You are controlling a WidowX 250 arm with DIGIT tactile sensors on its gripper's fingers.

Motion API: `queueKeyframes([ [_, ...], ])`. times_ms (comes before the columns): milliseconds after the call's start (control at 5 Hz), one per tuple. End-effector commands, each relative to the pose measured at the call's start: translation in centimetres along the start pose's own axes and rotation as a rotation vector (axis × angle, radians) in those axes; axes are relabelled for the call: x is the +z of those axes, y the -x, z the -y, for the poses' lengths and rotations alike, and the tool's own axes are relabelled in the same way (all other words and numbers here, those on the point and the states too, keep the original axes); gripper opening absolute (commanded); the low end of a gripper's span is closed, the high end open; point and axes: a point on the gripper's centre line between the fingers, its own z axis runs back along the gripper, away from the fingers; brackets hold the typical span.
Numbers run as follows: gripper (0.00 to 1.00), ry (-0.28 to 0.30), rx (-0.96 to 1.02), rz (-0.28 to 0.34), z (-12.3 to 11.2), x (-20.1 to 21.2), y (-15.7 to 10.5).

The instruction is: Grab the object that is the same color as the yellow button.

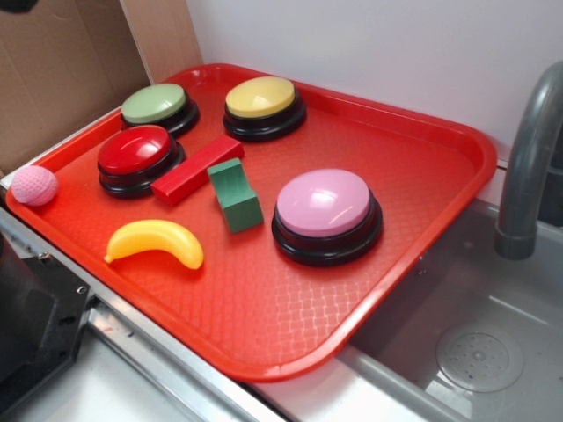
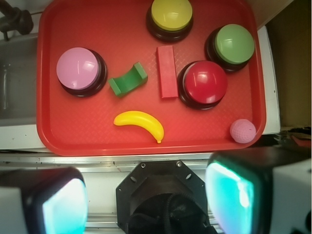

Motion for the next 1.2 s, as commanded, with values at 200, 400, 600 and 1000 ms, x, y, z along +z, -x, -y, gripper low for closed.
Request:
queueKeyframes([
  [200,1.0,-0.078,-0.425,-0.011,-1.4,-9.3,-0.4],
  [400,1.0,-0.078,-0.508,0.021,-2.0,-12.6,-1.1],
  [600,1.0,-0.05,-0.581,0.03,-2.2,-15.7,-1.8],
  [1000,1.0,0.032,-0.675,0.032,-1.3,-20.2,-3.1],
])
